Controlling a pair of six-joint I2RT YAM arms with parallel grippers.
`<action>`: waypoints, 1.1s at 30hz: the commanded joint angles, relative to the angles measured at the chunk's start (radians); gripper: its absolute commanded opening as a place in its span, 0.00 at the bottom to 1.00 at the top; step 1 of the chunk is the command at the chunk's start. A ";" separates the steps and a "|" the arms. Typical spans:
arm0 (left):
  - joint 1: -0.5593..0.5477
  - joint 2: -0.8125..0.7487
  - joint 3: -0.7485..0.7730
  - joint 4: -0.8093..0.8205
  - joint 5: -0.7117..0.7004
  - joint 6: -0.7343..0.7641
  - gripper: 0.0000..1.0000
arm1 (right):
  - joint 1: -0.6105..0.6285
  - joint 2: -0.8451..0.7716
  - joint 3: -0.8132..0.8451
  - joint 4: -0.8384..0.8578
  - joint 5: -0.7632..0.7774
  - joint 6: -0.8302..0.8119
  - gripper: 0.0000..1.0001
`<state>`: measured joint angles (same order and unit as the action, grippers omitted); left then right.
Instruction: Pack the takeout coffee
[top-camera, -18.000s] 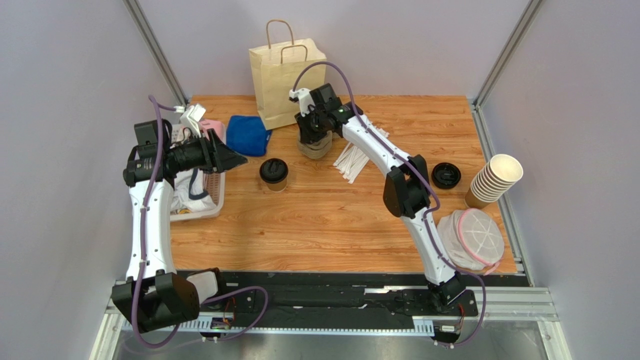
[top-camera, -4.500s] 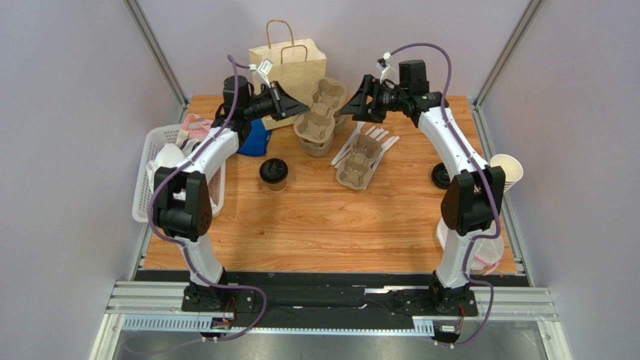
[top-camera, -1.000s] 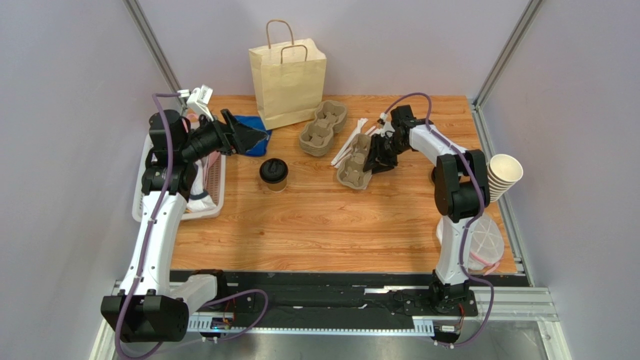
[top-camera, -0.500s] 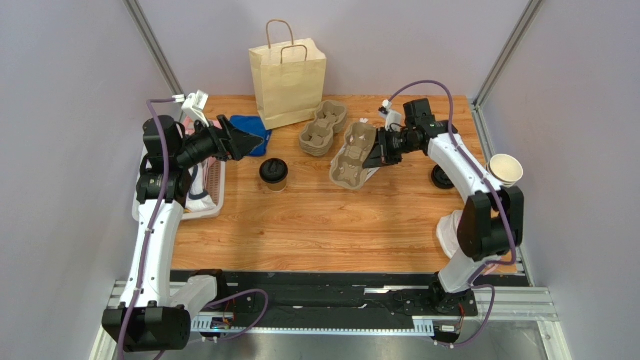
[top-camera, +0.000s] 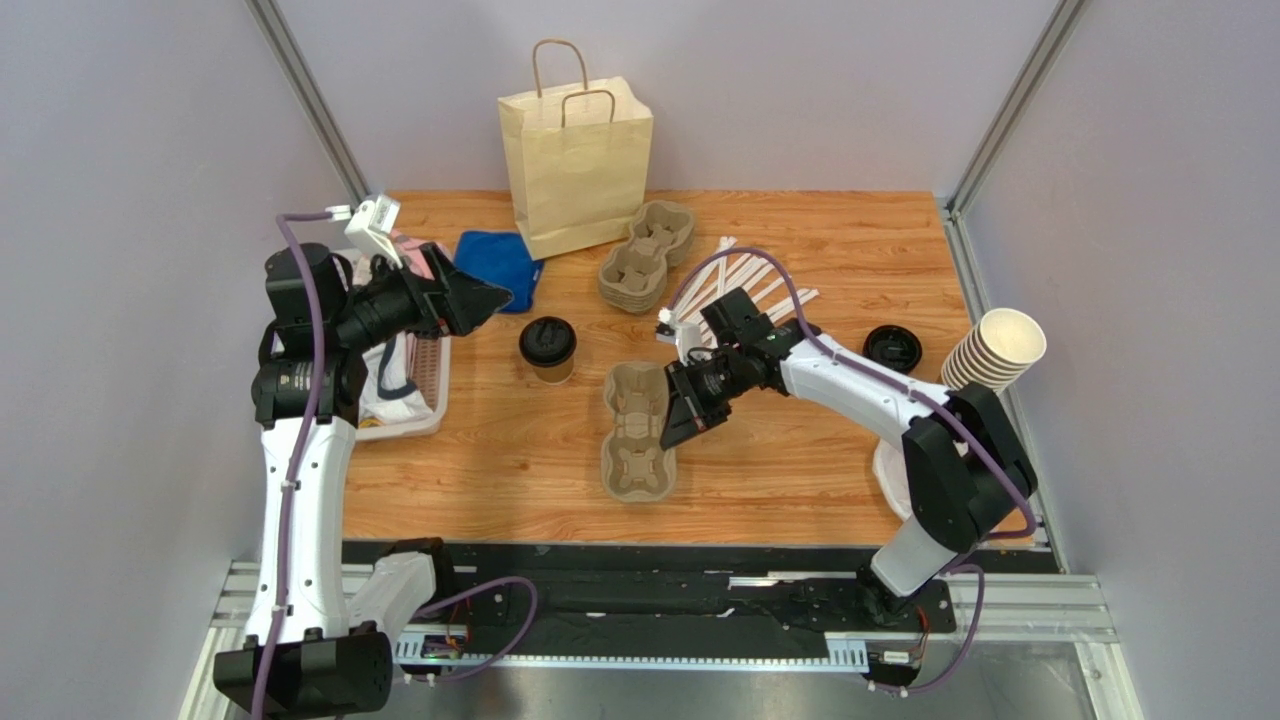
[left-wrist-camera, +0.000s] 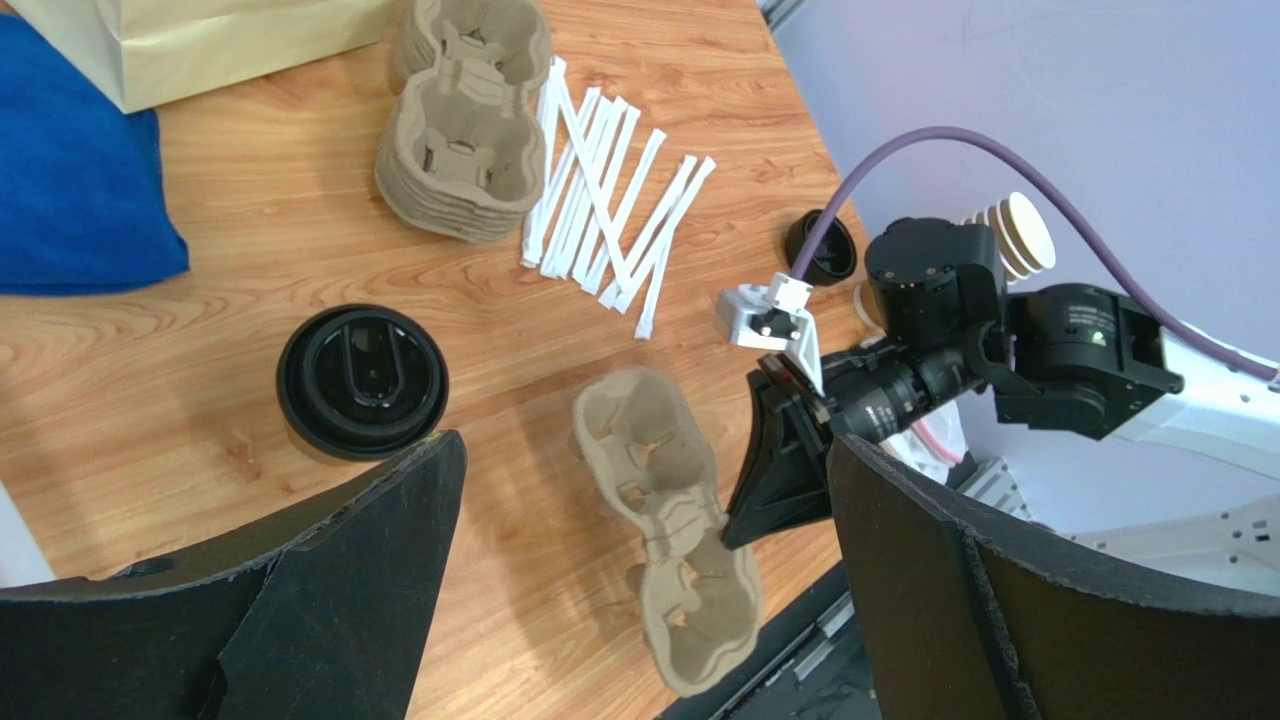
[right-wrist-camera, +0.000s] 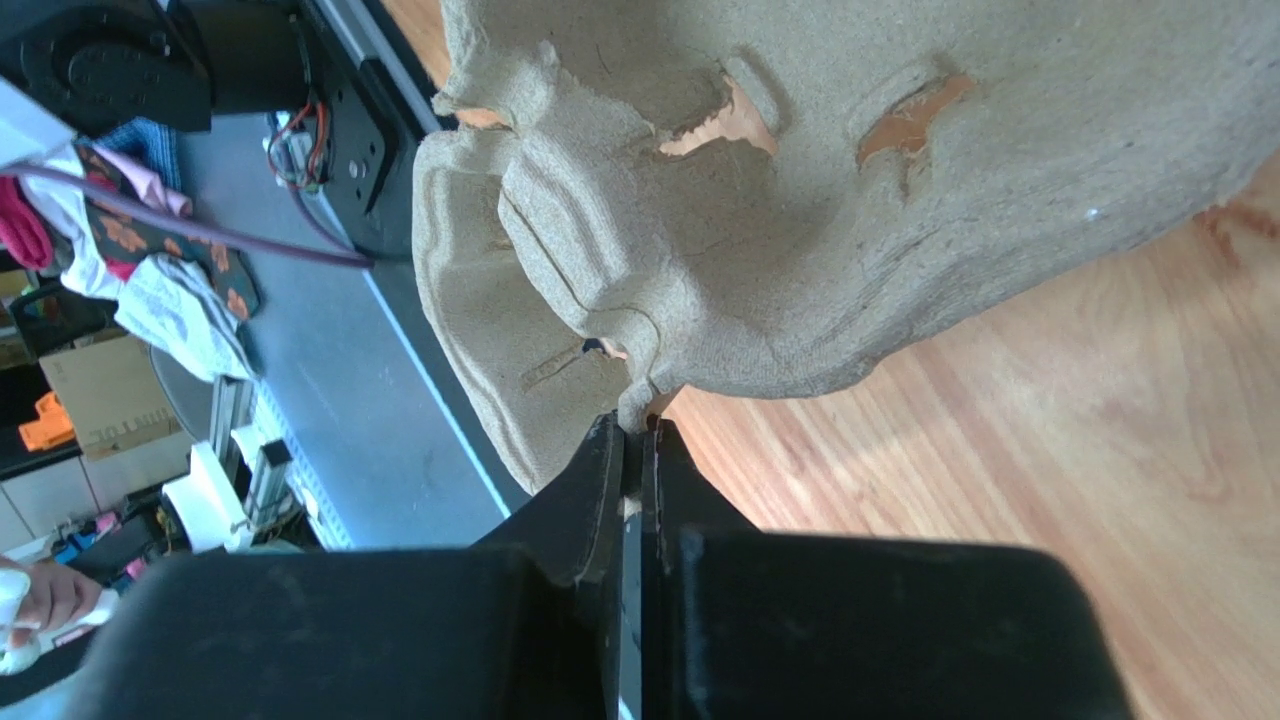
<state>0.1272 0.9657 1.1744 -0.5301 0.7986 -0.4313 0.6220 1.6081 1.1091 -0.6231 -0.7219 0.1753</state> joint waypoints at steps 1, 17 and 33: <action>0.012 -0.012 0.014 0.007 0.004 0.017 0.99 | 0.050 0.058 0.017 0.207 0.035 0.075 0.00; 0.029 0.071 -0.048 0.074 -0.002 -0.001 0.99 | -0.030 0.098 0.094 0.132 -0.083 0.150 0.85; -0.081 0.503 0.409 0.129 -0.223 0.343 0.99 | -0.235 0.107 0.937 0.156 -0.197 0.833 0.93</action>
<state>0.1066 1.3388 1.3396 -0.4835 0.6926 -0.3069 0.3801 1.6218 1.9381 -0.6178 -0.8879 0.6395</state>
